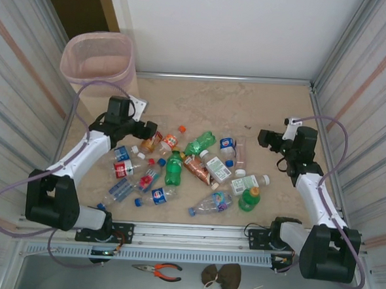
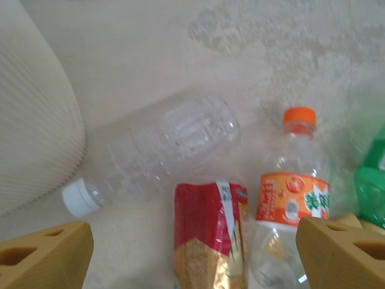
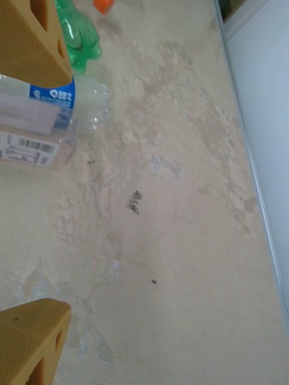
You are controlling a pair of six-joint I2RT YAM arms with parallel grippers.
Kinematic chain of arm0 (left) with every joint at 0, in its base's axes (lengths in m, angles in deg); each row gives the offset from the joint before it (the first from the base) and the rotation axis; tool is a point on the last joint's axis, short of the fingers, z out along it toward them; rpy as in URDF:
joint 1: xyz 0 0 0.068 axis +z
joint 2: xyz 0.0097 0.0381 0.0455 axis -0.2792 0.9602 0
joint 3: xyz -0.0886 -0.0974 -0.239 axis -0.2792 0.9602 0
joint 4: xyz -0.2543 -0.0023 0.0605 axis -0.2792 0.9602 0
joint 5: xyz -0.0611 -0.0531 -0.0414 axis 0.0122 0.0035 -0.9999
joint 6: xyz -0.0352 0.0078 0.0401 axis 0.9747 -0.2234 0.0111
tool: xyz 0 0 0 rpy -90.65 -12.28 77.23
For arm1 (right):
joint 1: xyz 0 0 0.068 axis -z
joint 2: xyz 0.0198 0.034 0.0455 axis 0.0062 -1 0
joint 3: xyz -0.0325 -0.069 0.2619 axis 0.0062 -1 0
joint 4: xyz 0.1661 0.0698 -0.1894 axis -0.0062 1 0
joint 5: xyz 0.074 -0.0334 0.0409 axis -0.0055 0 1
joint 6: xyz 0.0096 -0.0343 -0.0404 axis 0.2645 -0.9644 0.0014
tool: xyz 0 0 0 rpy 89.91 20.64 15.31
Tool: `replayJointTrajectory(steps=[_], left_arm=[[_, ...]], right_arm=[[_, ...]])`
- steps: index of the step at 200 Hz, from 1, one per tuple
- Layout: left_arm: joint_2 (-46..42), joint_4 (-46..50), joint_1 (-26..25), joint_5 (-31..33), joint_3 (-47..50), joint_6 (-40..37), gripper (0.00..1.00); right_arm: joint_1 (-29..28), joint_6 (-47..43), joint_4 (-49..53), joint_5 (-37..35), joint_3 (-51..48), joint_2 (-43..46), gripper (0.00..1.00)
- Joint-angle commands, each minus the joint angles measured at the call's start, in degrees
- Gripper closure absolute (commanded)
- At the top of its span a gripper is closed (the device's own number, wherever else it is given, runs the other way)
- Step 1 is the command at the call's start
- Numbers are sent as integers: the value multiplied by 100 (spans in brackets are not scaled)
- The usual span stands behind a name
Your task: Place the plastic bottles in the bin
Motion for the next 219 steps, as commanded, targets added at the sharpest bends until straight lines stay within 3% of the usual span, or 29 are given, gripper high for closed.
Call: replayJointTrajectory(steps=[1, 75, 219], left_arm=[[301, 1361, -34, -297, -508, -231, 14], [1633, 2761, -33, -500, -1596, -685, 22], [3070, 2955, 18, -402, -2439, -752, 20]], right_arm=[[-74, 83, 612, 264, 228, 218, 11], [-177, -65, 752, 352, 231, 388, 11], [-613, -241, 906, -39, 259, 642, 13]])
